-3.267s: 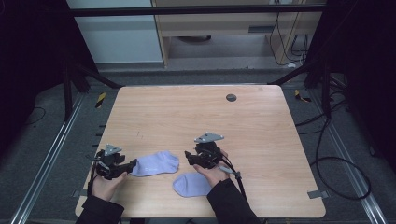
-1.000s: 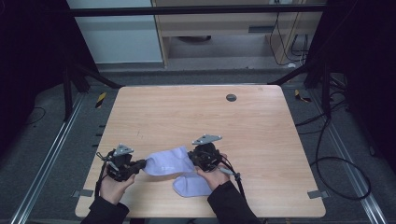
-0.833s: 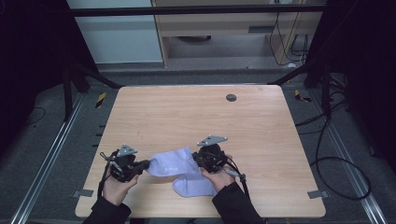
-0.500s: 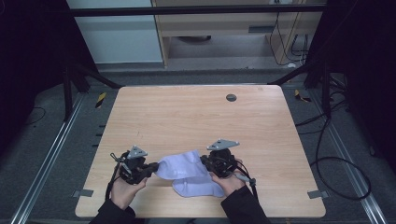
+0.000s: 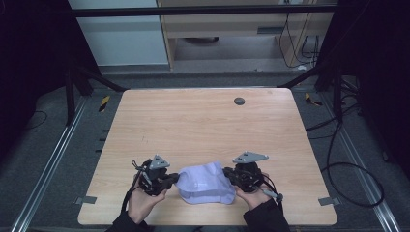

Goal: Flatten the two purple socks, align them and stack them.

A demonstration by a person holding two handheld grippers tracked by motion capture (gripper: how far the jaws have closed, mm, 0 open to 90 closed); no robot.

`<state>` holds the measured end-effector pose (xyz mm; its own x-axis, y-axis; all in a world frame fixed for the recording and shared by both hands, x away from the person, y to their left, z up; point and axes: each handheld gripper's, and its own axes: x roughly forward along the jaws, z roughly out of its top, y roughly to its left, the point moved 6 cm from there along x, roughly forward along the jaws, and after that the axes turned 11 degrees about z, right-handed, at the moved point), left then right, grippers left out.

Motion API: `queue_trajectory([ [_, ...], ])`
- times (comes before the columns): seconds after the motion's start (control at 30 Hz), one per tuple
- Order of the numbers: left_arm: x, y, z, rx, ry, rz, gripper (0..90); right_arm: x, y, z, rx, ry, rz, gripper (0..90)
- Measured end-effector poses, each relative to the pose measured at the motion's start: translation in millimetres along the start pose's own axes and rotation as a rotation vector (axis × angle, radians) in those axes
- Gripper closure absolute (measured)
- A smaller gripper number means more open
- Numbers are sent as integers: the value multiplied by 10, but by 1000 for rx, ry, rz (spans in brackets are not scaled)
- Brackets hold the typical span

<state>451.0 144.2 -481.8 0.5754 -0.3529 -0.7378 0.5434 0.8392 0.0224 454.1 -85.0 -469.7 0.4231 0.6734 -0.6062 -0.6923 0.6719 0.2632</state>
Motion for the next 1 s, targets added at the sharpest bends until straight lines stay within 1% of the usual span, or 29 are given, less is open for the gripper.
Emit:
queue_trajectory([
  [0.03,7,-12,-2,6,2,-1,868,-12,-7,-16,-2,0,-1,865],
  [0.1,29,-49,-12,11,7,-6,868,-37,-9,-54,10,5,-1,865],
  [0.13,38,-63,-20,11,11,-7,868,-51,-17,-74,5,6,-3,866],
  [0.2,54,-82,-37,15,19,-10,868,-71,-13,-111,16,13,-1,865],
  [0.27,69,-93,-51,18,25,-11,868,-73,-9,-142,14,16,4,865],
  [0.3,79,-98,-60,23,29,-12,868,-71,-12,-151,10,19,3,865],
  [0.43,94,-122,-100,31,45,-17,868,-56,5,-195,18,32,7,865],
  [0.63,114,-130,-153,32,59,-20,867,-53,26,-248,18,46,14,865],
  [0.67,117,-130,-158,38,61,-20,868,-55,24,-256,14,48,15,865],
  [0.73,129,-141,-167,35,65,-23,867,-50,21,-274,20,52,14,865],
  [0.8,151,-144,-182,47,74,-22,867,-32,13,-295,25,59,14,865],
  [0.83,163,-153,-190,41,77,-24,867,-21,4,-310,23,68,13,864],
  [1.0,210,-161,-221,47,92,-21,867,28,-22,-351,31,88,9,864],
])
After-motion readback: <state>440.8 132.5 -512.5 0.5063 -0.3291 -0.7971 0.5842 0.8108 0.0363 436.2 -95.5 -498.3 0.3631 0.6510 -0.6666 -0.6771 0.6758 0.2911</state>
